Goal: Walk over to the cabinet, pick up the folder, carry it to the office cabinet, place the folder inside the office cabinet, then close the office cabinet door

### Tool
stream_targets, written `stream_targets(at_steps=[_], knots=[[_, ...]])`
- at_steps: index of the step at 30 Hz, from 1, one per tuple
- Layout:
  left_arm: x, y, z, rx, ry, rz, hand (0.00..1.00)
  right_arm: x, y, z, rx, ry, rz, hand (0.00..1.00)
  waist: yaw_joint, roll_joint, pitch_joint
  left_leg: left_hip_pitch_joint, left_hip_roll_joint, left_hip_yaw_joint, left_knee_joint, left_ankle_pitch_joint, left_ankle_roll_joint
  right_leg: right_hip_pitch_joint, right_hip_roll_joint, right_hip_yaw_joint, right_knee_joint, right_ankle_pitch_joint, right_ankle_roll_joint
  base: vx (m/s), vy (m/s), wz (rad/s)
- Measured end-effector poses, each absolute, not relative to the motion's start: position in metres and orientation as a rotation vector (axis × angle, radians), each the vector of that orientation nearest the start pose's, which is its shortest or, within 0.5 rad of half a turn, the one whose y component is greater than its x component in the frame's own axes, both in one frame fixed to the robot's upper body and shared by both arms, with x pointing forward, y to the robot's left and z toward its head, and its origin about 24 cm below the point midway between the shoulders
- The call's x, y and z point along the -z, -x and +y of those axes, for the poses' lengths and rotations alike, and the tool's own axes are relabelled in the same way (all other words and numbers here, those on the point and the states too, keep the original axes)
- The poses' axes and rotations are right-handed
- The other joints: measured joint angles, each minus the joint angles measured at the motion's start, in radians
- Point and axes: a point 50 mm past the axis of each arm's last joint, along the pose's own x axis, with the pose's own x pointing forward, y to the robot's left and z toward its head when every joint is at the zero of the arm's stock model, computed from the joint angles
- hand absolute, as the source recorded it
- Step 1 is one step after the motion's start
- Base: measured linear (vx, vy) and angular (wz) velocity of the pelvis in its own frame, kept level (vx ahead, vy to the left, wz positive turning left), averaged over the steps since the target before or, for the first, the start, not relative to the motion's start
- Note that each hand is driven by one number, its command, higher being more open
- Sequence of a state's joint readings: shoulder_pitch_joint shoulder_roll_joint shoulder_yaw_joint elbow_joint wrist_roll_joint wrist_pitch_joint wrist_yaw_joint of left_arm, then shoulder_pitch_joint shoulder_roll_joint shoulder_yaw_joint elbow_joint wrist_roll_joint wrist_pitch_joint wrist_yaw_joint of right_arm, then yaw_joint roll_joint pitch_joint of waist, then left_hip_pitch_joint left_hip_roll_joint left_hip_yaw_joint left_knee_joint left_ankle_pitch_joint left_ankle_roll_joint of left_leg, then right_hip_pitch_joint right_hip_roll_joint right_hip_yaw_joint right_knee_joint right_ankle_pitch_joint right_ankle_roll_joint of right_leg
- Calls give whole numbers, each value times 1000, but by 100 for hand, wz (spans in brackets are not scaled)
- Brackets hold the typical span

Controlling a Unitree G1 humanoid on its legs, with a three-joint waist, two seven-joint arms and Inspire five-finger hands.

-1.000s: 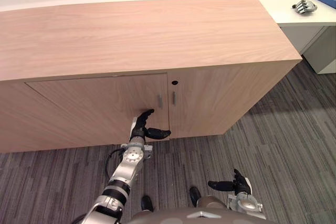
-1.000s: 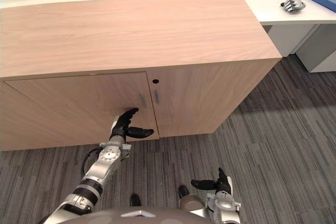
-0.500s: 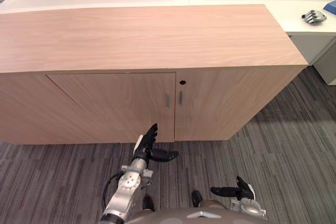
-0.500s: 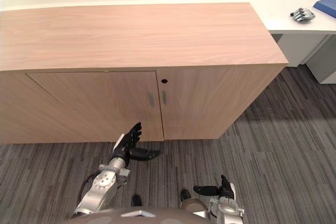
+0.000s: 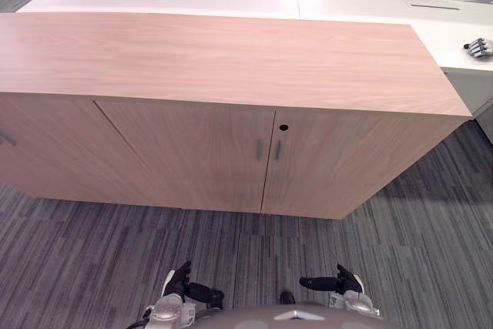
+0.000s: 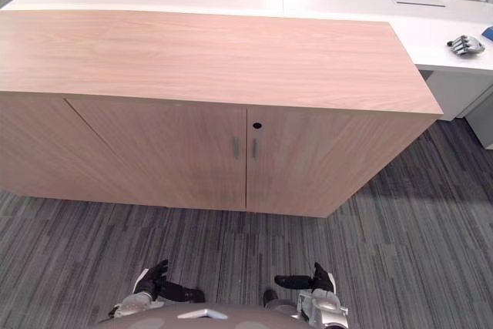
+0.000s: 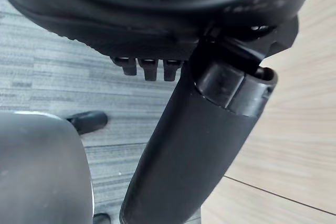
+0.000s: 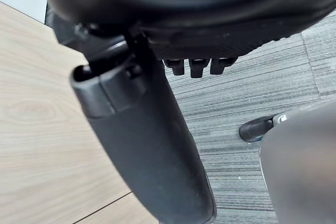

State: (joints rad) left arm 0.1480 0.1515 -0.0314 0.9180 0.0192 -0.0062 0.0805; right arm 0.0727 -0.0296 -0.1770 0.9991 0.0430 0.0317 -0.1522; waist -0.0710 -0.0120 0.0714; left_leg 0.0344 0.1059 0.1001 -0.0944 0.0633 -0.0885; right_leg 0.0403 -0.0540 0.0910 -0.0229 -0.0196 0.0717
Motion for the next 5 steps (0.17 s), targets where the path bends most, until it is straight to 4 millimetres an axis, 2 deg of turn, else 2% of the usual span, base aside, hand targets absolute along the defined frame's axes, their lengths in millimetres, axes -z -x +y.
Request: stream_targets(at_steps=[5], knots=[[155, -95, 211, -128, -223, 1072, 100, 159, -104, -192, 352, -26, 1105, 100, 2, -4, -1, 0, -6, 0, 0, 1, 3, -1, -5, 0, 1, -4, 8, -15, 5, 0]])
